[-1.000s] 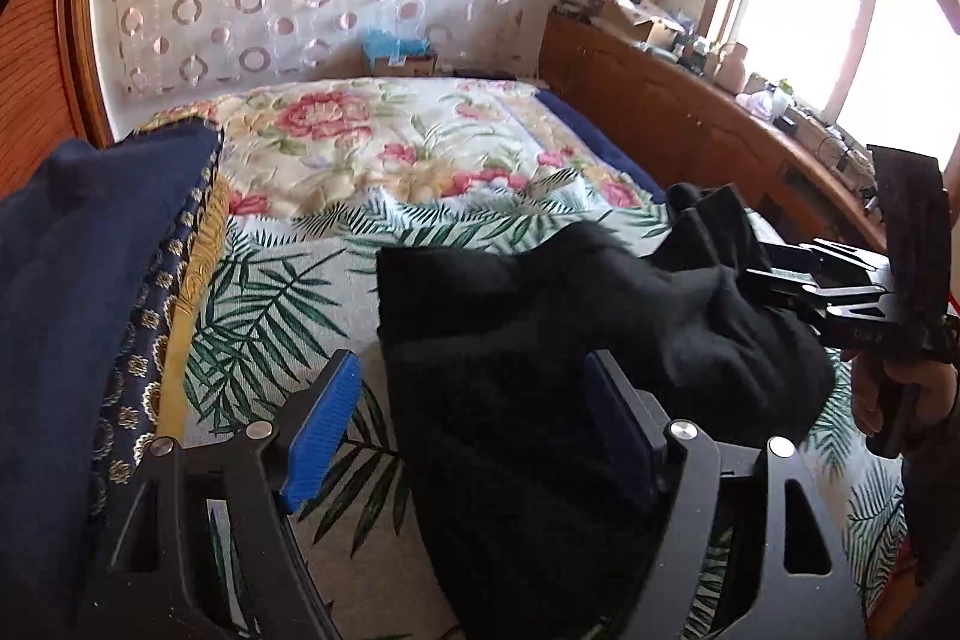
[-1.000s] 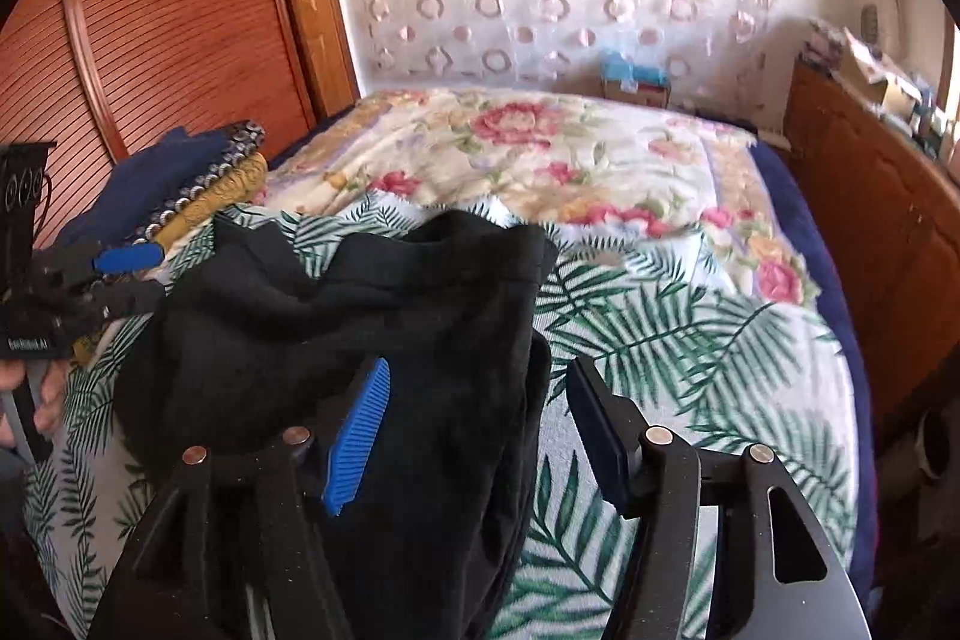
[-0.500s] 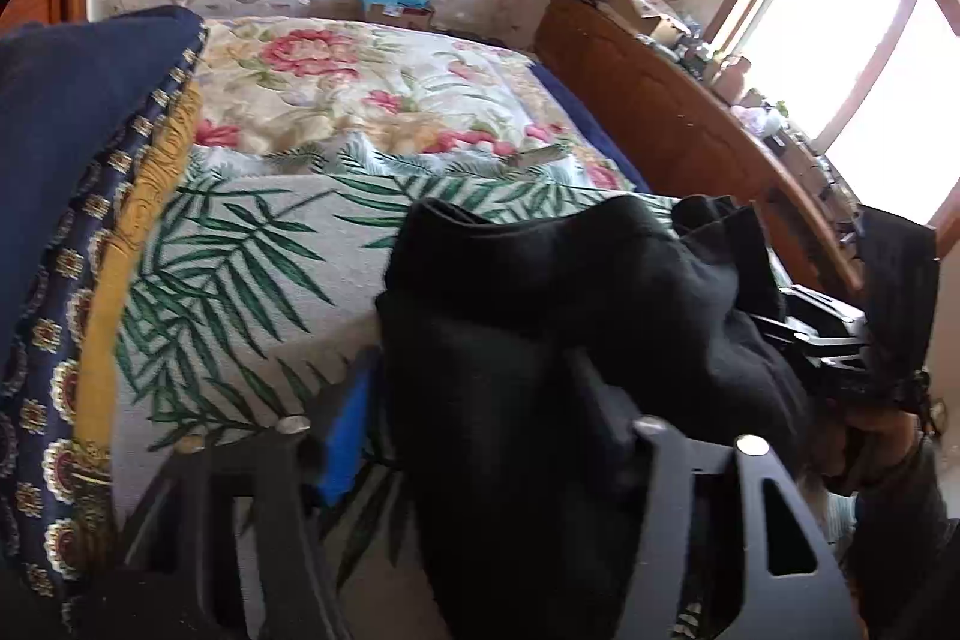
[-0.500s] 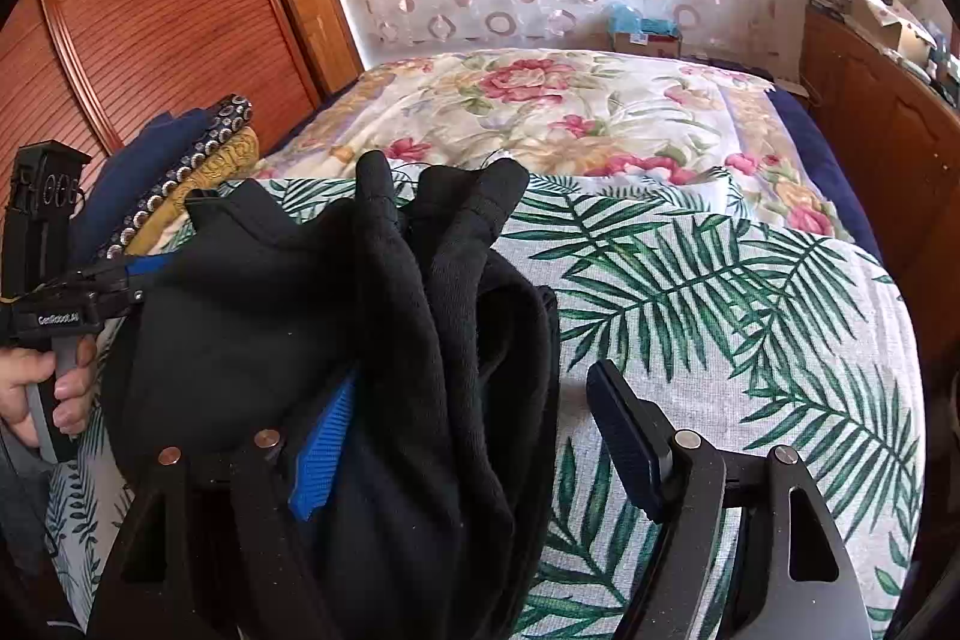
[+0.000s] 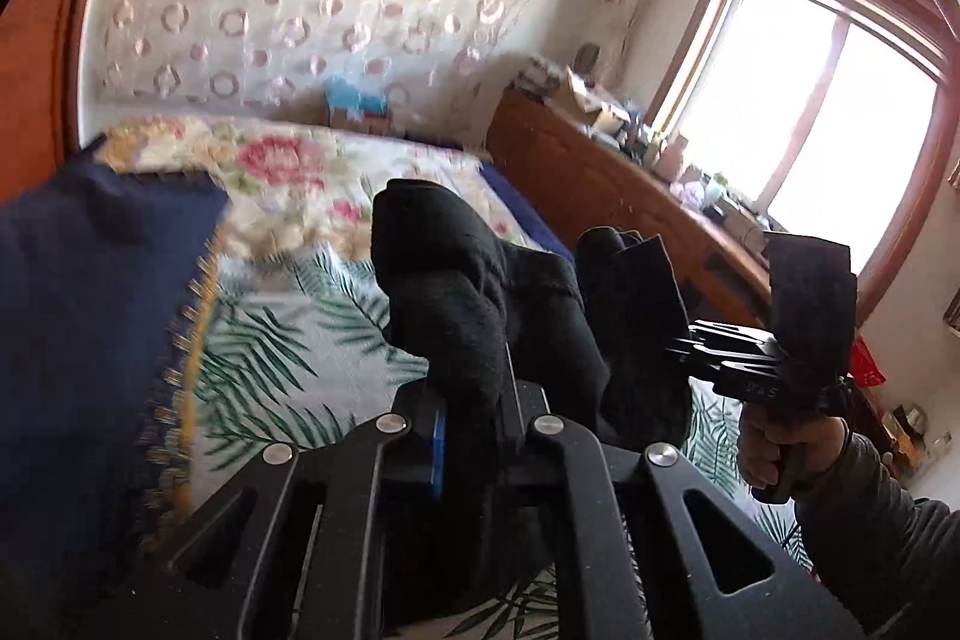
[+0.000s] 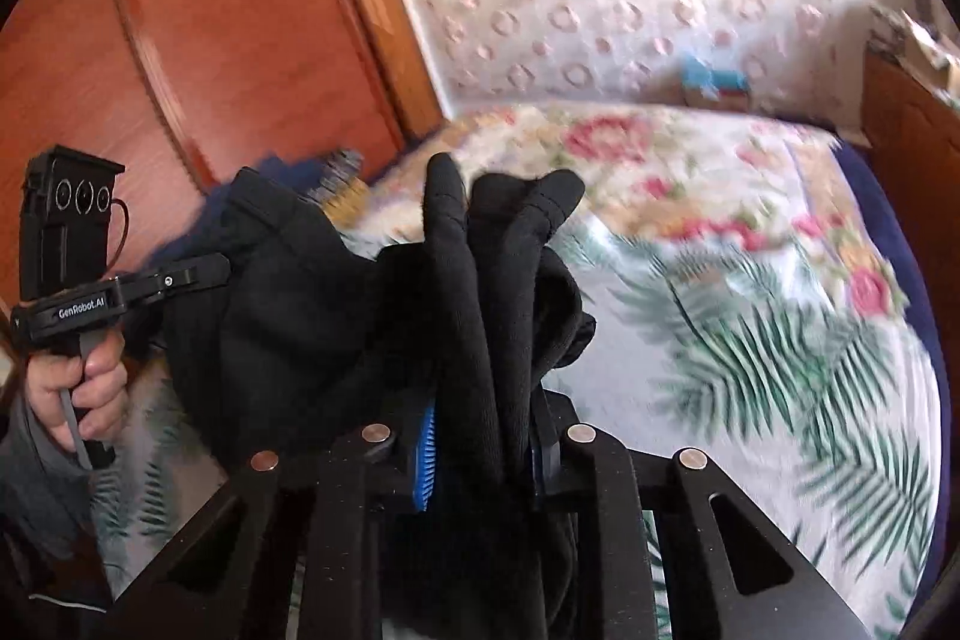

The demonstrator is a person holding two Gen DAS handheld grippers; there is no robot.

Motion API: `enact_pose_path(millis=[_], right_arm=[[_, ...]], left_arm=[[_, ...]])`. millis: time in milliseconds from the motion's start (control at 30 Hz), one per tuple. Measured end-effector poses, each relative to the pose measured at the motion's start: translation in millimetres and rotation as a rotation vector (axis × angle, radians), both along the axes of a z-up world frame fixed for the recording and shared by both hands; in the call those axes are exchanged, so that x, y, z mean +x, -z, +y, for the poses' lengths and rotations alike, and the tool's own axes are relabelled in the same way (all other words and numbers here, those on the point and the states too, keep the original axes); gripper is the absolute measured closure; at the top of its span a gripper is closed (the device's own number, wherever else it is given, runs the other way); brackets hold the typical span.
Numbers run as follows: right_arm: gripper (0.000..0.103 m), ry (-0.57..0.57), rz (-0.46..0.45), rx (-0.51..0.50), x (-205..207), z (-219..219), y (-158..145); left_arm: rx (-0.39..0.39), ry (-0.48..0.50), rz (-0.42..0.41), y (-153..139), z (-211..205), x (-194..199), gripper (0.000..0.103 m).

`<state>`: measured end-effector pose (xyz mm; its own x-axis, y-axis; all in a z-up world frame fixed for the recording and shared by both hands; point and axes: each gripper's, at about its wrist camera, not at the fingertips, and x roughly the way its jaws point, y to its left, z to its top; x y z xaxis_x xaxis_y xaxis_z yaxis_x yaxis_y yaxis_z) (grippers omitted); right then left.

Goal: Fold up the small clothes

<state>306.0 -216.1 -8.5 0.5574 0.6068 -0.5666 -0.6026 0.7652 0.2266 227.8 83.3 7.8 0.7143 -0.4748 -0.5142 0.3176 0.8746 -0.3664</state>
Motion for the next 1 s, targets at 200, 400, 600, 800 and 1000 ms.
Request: enact_pose_path(millis=[200,400,600,800,1000], right_arm=[[0.081,-0.111,-0.128,0.013,-10.1,34.3,-55.6],[0.081,-0.257,-0.223,-0.029,1.9,97.4,-110.3],[0.081,-0.393,-0.261,-0.139,36.3,201.0,-132.7],[0.081,-0.454,-0.274,-0.264,78.1,284.6,-117.3],[0.063,-0.276,-0.159,-0.244,121.1,329.1,-103.0]], left_arm=[[-0.04,-0.117,-0.115,-46.2,50.1,-49.8,0.091],[-0.051,-0.256,-0.144,-54.7,98.3,-83.7,0.091],[-0.146,-0.405,-0.121,-32.0,149.7,-97.2,0.091],[-0.134,-0.505,-0.062,-1.4,170.8,-98.2,0.091],[-0.096,-0.58,0.03,24.1,180.8,-88.4,0.091]])
